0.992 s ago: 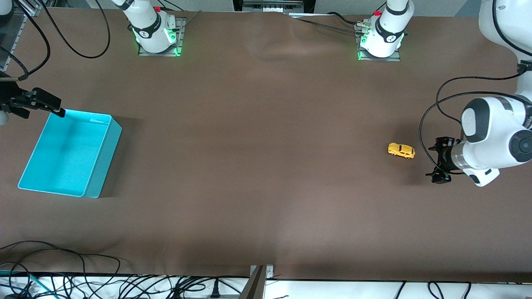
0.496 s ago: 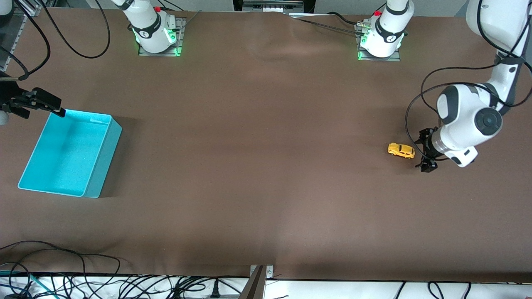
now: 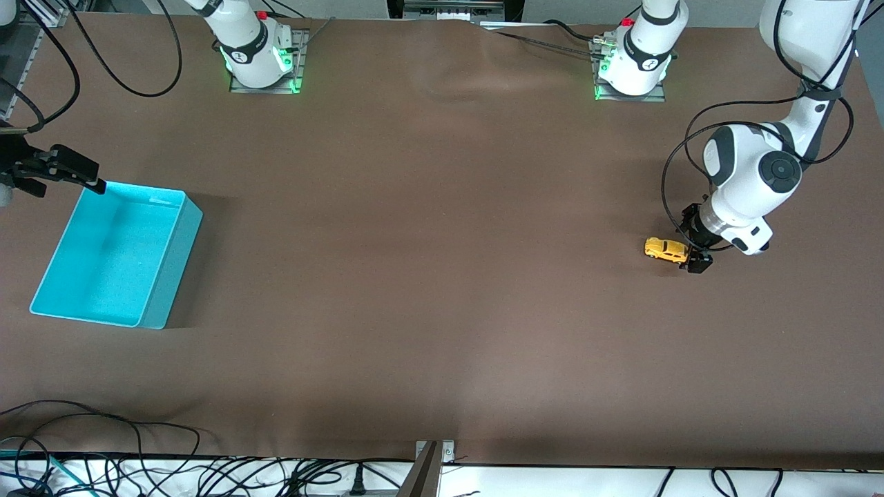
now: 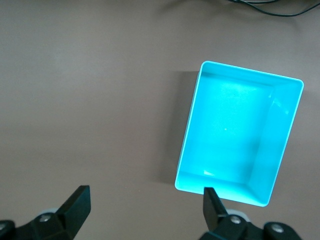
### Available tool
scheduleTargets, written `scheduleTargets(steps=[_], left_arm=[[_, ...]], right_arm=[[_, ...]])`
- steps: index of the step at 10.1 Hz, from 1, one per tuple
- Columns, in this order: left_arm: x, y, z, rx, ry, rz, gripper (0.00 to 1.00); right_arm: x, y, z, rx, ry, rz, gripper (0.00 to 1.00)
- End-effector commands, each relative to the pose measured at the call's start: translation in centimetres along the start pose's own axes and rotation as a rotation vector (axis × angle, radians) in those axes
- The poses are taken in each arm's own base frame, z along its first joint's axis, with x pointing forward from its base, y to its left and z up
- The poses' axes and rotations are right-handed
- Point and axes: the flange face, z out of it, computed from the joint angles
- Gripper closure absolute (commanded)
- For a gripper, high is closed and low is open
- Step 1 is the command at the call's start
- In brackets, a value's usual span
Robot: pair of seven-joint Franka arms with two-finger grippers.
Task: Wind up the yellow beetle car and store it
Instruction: 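Lower the left gripper over the yellow beetle car, then close the left gripper on the yellow car's body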
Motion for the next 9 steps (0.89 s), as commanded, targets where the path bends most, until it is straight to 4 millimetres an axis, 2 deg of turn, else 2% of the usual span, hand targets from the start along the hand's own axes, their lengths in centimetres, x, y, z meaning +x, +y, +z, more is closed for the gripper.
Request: scheduleTargets(steps=[1, 3, 4, 5, 6, 7, 8, 9], left_arm=[[-0.5, -0.4, 0.8, -0.012, 0.011, 0.006, 0.0], [-0.4, -0.6, 2.4, -0.023, 0.011, 0.005, 0.0], [-0.4, -0.7, 2.4, -0.022, 0.011, 0.008, 0.0], [-0.5, -0.6, 2.4, -0.022, 0.011, 0.009, 0.04], [-0.5, -0.6, 2.4, -0.023, 0.011, 0.009, 0.34], [-0.6, -0.5, 2.0, -0.031, 0.012, 0.009, 0.72], [-0.6, -0.4, 1.7, -0.037, 0.013, 0.001, 1.0], [-0.5, -0.3, 1.4, -0.042, 0.013, 0.0, 1.0]], right_arm=[[-0.1, 0.6, -0.7, 0.022, 0.01, -0.024, 0.0], [-0.1, 0.7, -0.6, 0.022, 0.011, -0.025, 0.0], [-0.1, 0.7, -0.5, 0.028, 0.008, -0.023, 0.0], [-0.1, 0.8, -0.5, 0.028, 0.008, -0.022, 0.0], [-0.1, 1.0, -0.6, 0.028, 0.011, -0.019, 0.0], [-0.1, 1.0, -0.4, 0.028, 0.008, -0.018, 0.0], [-0.2, 1.0, -0.5, 0.028, 0.006, -0.018, 0.0], [-0.1, 1.1, -0.4, 0.028, 0.007, -0.015, 0.0]])
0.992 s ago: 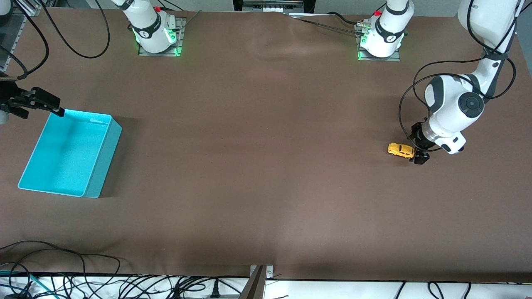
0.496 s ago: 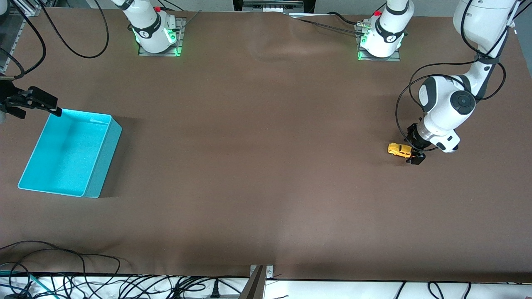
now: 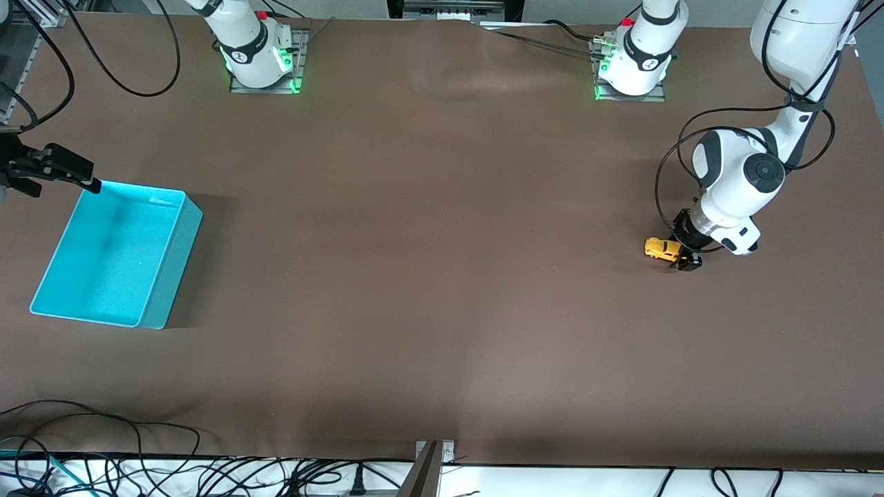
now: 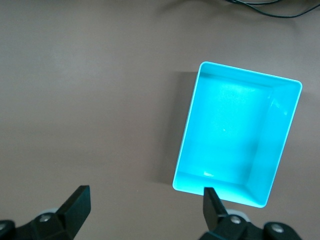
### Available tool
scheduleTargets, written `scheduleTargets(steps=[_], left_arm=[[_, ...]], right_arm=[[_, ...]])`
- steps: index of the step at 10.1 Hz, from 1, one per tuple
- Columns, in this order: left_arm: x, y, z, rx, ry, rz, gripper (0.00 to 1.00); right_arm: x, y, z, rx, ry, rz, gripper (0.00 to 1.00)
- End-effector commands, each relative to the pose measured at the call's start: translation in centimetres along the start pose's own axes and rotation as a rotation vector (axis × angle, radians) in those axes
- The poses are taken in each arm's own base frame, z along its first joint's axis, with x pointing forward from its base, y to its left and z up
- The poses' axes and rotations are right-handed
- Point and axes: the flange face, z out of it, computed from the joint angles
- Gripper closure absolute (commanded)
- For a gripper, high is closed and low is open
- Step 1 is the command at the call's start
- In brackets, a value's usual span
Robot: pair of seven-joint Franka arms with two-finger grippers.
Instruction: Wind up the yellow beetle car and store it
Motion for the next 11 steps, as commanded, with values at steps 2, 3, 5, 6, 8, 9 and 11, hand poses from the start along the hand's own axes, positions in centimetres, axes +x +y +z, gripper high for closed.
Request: scheduleTargets(steps=[2, 3, 5, 6, 8, 9, 11], left_arm=[[-0.4, 0.8, -2.3, -0.04, 0.01, -0.075, 1.0], [-0.7, 1.1, -2.9, -0.051, 0.007, -0.165, 1.0], [-3.8, 1.1, -2.9, -0.012, -0.013, -0.094, 1.0], [-5.6, 0.7, -2.5, 0.034, -0.024, -0.058, 1.0], [-7.9, 0.0, -1.9, 0.091, -0.035, 0.07, 1.0], [-8.1, -0.2, -1.3, 0.103, -0.038, 0.079, 1.0], [-8.0, -0.3, -0.8, 0.114, -0.035, 0.018, 1.0]], right_arm=[[0.0, 0.5, -0.5, 0.037, 0.013, -0.006, 0.0], [0.0, 0.4, -0.3, 0.045, 0.01, -0.005, 0.0], [0.0, 0.6, -0.2, 0.044, 0.008, -0.004, 0.0], [0.0, 0.5, -0.2, 0.046, 0.008, -0.004, 0.0], [0.1, 0.6, -0.3, 0.045, 0.014, -0.002, 0.0], [0.1, 0.6, -0.3, 0.045, 0.014, -0.002, 0.0], [0.1, 1.2, 0.0, 0.044, 0.009, 0.002, 0.0]])
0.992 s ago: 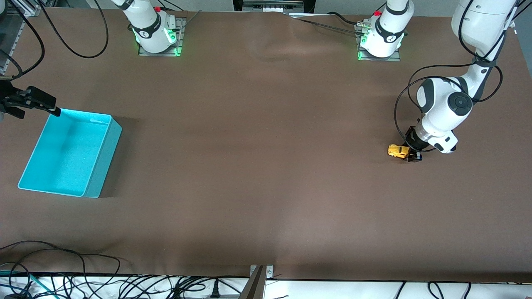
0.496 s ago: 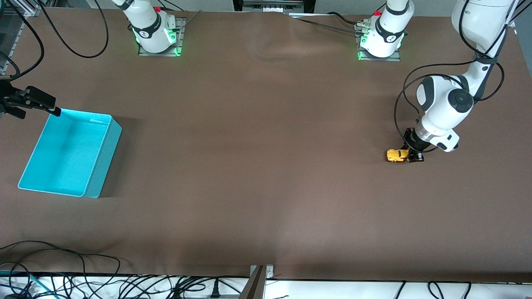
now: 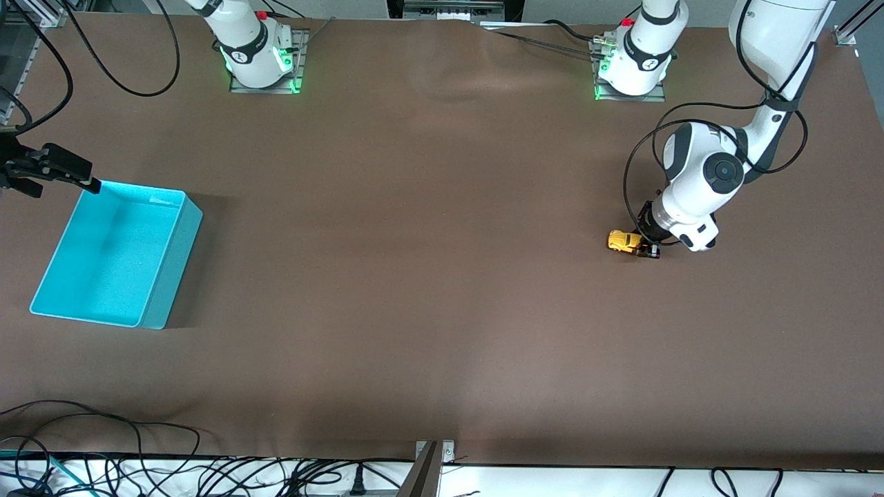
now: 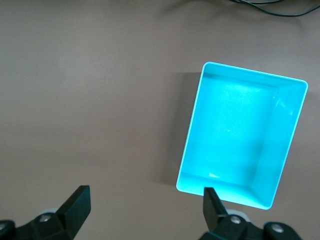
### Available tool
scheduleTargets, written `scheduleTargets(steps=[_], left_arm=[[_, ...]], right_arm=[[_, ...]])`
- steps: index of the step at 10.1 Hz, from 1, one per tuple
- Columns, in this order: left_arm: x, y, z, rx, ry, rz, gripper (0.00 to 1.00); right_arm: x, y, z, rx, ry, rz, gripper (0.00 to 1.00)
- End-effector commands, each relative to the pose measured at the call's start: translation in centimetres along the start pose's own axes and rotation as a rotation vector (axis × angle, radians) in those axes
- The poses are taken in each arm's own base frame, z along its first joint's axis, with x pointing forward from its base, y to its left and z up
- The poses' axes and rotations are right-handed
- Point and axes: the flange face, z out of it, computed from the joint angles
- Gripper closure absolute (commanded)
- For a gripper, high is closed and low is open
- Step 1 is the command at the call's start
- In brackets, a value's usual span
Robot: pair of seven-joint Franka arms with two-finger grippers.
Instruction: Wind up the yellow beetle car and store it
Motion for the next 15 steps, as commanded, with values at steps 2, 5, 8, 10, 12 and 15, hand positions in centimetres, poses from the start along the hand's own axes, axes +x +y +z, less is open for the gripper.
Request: scheduleTargets(steps=[2, 5, 8, 10, 12, 15], left_arm=[[0.5, -0.2, 0.5, 0.018, 0.012, -0.052, 1.0], [0.5, -0.2, 0.5, 0.016, 0.014, -0.114, 1.0], [0.7, -0.6, 1.8, 0.039, 0.034, -0.084, 1.0], [3.2, -0.7, 2.3, 0.044, 0.071, -0.1, 1.0], [6.0, -1.0, 2.8, 0.038, 0.101, -0.125, 1.0], [9.2, -1.4, 3.7, 0.016, 0.139, -0.14, 1.0]], right_arm=[[0.0, 1.7, -0.1, 0.023, 0.007, -0.027, 0.0], [0.0, 1.4, -0.2, 0.032, 0.008, -0.029, 0.0], [-0.1, 1.3, -0.2, 0.035, 0.006, -0.031, 0.0], [-0.1, 1.1, -0.3, 0.034, 0.005, -0.034, 0.0], [0.0, 0.5, -0.5, 0.033, 0.012, -0.041, 0.0], [0.4, -3.5, -0.6, 0.018, 0.012, -0.036, 0.0]])
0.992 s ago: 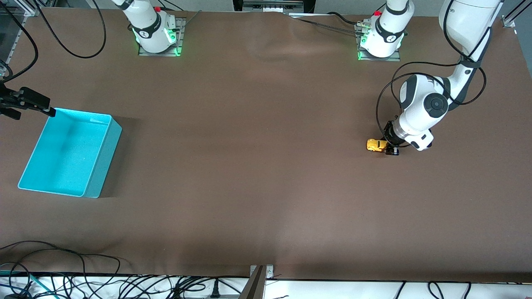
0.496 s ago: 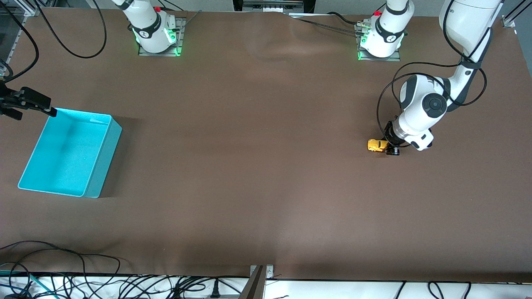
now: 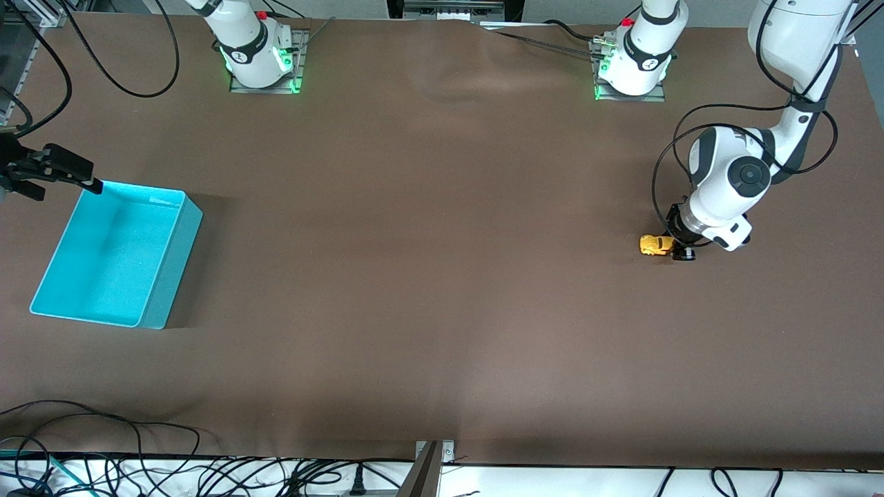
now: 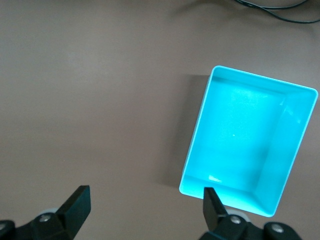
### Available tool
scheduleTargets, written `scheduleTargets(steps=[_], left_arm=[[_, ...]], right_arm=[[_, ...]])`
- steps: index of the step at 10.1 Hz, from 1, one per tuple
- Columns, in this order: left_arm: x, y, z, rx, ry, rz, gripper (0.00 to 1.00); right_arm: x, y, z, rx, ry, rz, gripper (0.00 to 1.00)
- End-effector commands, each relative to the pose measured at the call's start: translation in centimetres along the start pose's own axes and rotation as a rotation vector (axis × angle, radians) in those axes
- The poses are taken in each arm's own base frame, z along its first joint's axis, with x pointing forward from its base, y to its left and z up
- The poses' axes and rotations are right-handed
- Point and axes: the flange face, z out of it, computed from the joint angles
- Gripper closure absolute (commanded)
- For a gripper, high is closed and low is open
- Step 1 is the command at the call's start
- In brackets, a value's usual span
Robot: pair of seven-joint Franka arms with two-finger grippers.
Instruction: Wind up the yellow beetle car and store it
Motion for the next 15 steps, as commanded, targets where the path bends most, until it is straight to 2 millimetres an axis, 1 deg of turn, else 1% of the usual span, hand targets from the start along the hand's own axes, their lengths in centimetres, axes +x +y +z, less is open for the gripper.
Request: scheduleTargets(steps=[1, 3, 4, 5, 6, 8, 14, 15], left_arm=[[2.0, -0.7, 3.5, 0.021, 0.049, 0.026, 1.0], [2.0, -0.8, 4.1, 0.028, 0.055, 0.055, 1.0], [2.3, -0.5, 4.3, 0.027, 0.059, 0.054, 1.0], [3.1, -0.2, 4.2, 0.023, 0.067, 0.043, 1.0], [3.7, 0.0, 4.2, 0.02, 0.074, 0.038, 1.0], [4.5, -0.1, 4.2, 0.021, 0.084, 0.034, 1.0], [4.6, 0.1, 4.1, 0.017, 0.086, 0.037, 1.0], [4.6, 0.1, 4.1, 0.017, 0.086, 0.035, 0.91]], right_arm=[[0.1, -2.2, -0.8, -0.012, 0.011, 0.013, 0.0], [0.1, -2.4, -0.7, -0.051, 0.003, 0.002, 0.0], [0.1, -2.3, -0.8, -0.052, 0.003, -0.002, 0.0], [0.1, -2.4, -0.7, -0.059, -0.001, -0.008, 0.0], [0.1, -3.4, -0.7, -0.073, -0.01, -0.024, 0.0], [0.1, -3.4, -0.6, -0.071, -0.013, -0.024, 0.0], [0.2, -3.2, 0.1, -0.069, -0.026, -0.019, 0.0], [0.2, -3.2, 0.1, -0.069, -0.026, -0.017, 0.0]])
